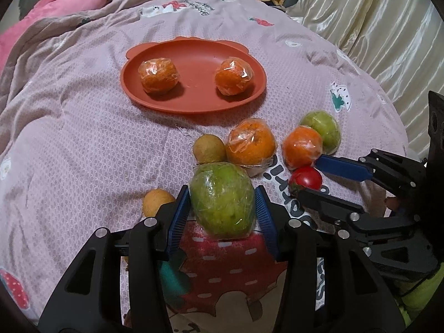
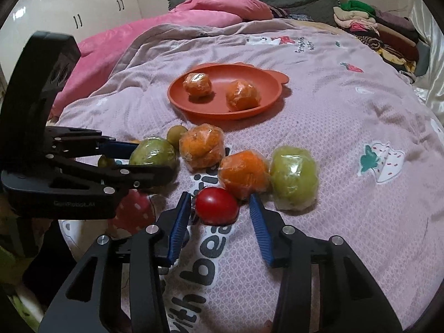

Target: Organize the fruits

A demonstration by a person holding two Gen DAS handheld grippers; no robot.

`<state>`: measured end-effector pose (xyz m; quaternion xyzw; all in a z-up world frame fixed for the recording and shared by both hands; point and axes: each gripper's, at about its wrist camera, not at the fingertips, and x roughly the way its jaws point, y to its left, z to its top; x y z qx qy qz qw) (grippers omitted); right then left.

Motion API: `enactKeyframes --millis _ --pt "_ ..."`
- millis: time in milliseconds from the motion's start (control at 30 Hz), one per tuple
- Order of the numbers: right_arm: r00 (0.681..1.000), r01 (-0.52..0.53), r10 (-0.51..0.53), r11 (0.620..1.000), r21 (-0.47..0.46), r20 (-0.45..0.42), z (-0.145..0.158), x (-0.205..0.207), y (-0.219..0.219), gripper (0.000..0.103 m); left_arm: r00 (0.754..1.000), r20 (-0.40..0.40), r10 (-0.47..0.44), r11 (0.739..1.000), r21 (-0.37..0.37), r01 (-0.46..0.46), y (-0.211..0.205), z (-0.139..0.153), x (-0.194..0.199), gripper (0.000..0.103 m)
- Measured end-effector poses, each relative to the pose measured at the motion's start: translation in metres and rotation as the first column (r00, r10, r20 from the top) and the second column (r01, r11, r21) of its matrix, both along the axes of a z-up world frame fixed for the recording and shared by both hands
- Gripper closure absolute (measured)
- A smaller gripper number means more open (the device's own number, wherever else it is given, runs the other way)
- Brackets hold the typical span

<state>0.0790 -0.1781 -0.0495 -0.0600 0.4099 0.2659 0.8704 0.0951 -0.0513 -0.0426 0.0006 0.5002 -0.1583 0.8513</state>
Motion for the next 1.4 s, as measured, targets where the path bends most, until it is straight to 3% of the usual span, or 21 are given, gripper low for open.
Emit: enactKeyframes --millis 333,700,1067,1133,1400 --pt "1.000 -0.002 0.001 1.000 -0.017 -0.031 -0.010 0.001 0.005 0.061 1.000 -0.002 -0.001 1.000 -0.019 0.001 0.002 0.001 -0.001 0.063" --pt "1.000 -0.024 0.025 1.000 0.011 -0.003 -0.015 0.006 0.008 0.071 1.000 -0.004 -0.006 1.000 -0.013 0.006 -0.001 0.000 0.002 0.061" --pt "1.000 0.001 -0.001 0.998 0.063 0.005 0.000 -0.002 -0.015 0.071 0.999 0.018 -0.032 0.995 0.094 0.030 -0.016 -0.004 0.004 0.061" --pt "1.000 0.010 -0.010 0.997 0.070 0.002 0.001 -0.002 -0.020 0.071 0.999 0.026 -0.033 0.993 0.110 0.030 -0.018 -0.005 0.005 0.066" --pt "0.999 0.041 -0.044 0.994 0.105 0.027 0.016 -0.001 -0.036 0.071 0.999 0.011 -0.032 0.999 -0.014 0.032 -0.005 0.006 0.002 0.067"
